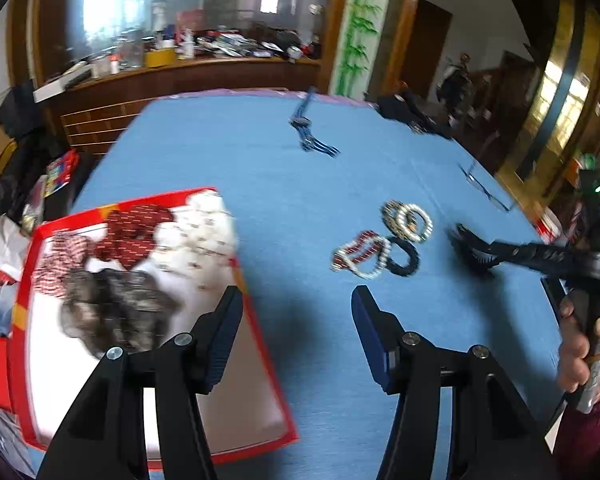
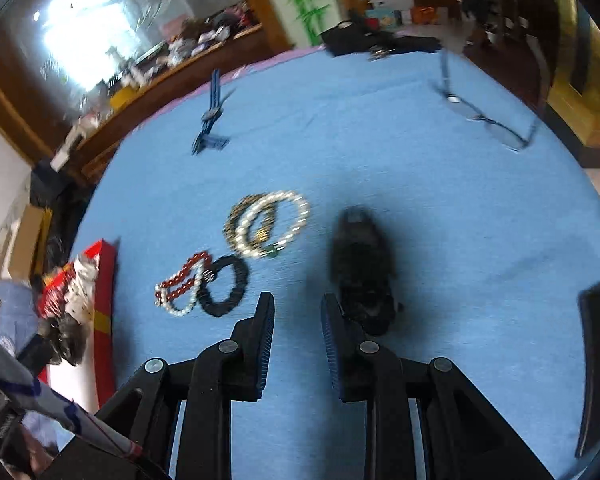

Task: Organize jewelry
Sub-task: 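Move the right tool to the black hair claw and grasp it, then lift the black hair claw with the right tool while the left tool grasps the white bead bracelet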

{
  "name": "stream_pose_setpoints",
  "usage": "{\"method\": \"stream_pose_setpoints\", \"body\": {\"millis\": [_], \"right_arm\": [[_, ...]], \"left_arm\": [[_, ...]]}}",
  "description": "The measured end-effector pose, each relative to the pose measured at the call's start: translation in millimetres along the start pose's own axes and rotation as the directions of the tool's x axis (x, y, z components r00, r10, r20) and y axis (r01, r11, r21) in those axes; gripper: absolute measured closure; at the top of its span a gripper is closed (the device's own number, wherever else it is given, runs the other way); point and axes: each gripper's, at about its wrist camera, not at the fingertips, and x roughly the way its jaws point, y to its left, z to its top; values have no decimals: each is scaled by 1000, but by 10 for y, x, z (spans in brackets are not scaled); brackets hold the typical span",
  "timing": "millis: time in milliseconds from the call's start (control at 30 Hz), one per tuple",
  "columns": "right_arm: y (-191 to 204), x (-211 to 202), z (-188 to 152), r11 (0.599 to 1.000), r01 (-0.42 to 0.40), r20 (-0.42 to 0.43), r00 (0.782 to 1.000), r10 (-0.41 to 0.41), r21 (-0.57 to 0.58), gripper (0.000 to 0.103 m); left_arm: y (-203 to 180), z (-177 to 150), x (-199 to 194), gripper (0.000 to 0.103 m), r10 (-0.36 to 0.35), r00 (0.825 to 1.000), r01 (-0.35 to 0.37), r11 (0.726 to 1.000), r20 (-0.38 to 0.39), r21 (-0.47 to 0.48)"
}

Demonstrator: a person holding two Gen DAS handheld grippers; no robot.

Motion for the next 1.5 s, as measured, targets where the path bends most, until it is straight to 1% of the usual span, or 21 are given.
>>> {"method": "stream_pose_setpoints", "body": {"millis": [67,167,267,333,433,500,533,567,600,700,800,933,967,1033,1100,1133,1233,1333,1467,1500], "right_arm": [[-144,-128,0,1000,0,31,1000,-1,27,75],[-295,-295,0,998,-6,75,997,1,56,66],[-425,-412,-10,997,-11,106,994,2,83,65],[-503,-459,-34,995,-20,118,993,8,95,65],[-570,-474,-93,995,-27,119,993,15,96,65],[-619,-474,-118,995,-38,115,993,27,95,65],[-646,-476,-128,995,-39,116,993,27,97,65],[-667,-477,-139,994,-38,118,993,26,99,65],[-692,-481,-144,994,-39,119,993,27,101,65],[-753,-482,-143,993,-51,120,992,38,110,65],[-790,-471,-152,992,-60,119,992,46,115,65],[-827,-454,-163,991,-63,113,992,50,117,65],[-840,-451,-164,991,-62,111,993,49,118,65],[-864,-451,-160,990,-68,111,992,54,126,65],[-870,-454,-151,990,-65,112,992,51,126,65],[-867,-452,-142,990,-65,112,992,51,126,65],[-836,-445,-128,990,-75,110,992,61,122,65],[-779,-424,-111,992,-76,106,992,65,105,64],[-698,-388,-47,994,-76,101,993,68,75,63],[-668,-367,-3,995,-75,98,993,69,63,59]], "left_arm": [[-117,2,79,48,-20,1000,20,1000,-22,18],[-337,22,251,48,-69,996,72,996,-64,46],[-541,12,455,48,-114,986,122,991,-119,62],[-648,-8,573,48,-124,982,135,988,-141,76],[-771,-27,753,48,-89,984,106,988,-156,109],[-825,-13,834,57,-66,986,86,988,-150,130],[-837,5,869,58,-55,988,76,987,-148,141],[-853,25,898,60,-53,988,74,986,-145,149],[-855,51,922,64,-60,988,82,985,-144,152],[-905,124,1037,70,-58,986,86,980,-159,178],[-950,191,1206,71,-8,984,45,977,-176,210],[-981,232,1401,71,18,980,30,971,-198,236],[-984,234,1443,72,11,979,38,970,-202,238],[-973,246,1464,77,-11,981,57,972,-196,228],[-959,236,1452,97,-52,976,96,975,-213,202],[-965,213,1434,98,-56,975,100,974,-214,204],[-963,105,1372,98,-37,976,83,974,-212,209],[-872,-37,1208,98,-96,966,135,980,-242,149],[-786,-276,978,98,-110,960,146,982,-257,122],[-776,-338,906,98,-129,956,163,980,-263,113]]}}
